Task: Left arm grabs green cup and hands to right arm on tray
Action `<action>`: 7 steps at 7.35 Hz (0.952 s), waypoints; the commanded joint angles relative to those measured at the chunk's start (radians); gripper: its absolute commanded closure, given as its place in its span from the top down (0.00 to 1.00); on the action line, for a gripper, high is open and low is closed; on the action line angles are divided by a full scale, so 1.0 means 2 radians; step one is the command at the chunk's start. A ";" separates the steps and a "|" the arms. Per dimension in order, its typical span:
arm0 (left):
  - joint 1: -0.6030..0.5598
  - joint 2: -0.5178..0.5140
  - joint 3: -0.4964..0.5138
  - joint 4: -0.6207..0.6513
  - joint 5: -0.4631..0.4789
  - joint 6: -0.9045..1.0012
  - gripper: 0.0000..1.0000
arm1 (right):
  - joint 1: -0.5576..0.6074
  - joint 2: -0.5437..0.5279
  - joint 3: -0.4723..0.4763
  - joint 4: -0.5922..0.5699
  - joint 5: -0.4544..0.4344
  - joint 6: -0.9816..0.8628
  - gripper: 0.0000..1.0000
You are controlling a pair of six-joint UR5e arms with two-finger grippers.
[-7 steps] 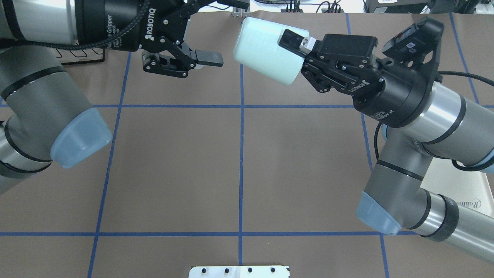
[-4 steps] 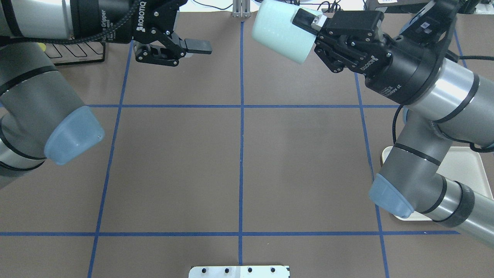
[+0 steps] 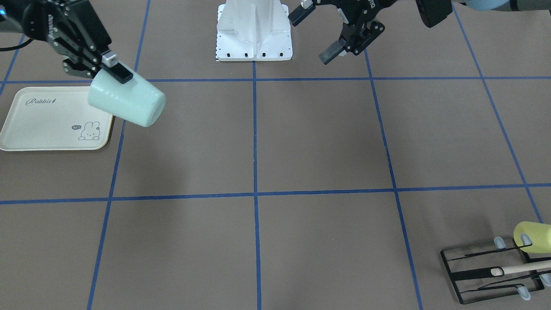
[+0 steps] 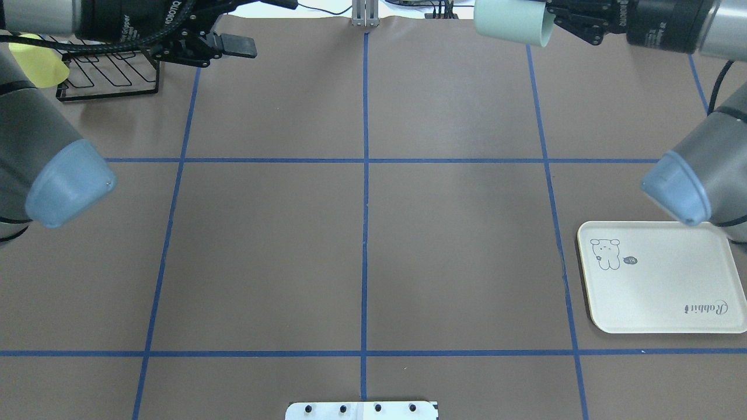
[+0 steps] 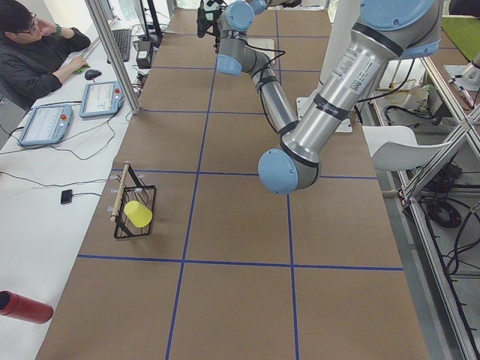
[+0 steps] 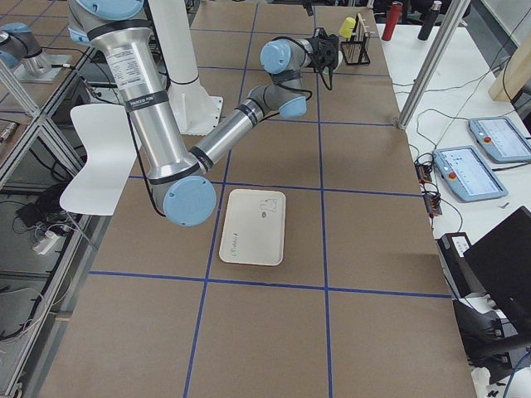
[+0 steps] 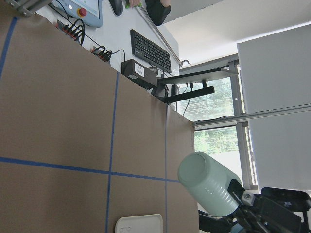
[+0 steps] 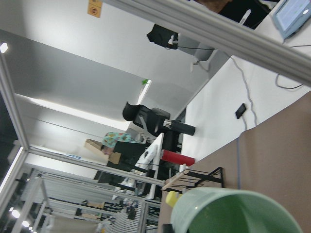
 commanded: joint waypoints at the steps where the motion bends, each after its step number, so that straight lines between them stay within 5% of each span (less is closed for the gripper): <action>1: -0.027 0.010 -0.006 0.124 -0.005 0.163 1.00 | 0.064 -0.003 -0.002 -0.146 0.093 -0.124 0.00; 5: -0.115 0.024 -0.016 0.366 -0.002 0.498 1.00 | 0.187 -0.059 0.003 -0.338 0.188 -0.421 0.00; 7: -0.171 0.075 -0.010 0.408 -0.004 0.667 1.00 | 0.214 -0.088 0.003 -0.401 0.199 -0.550 0.00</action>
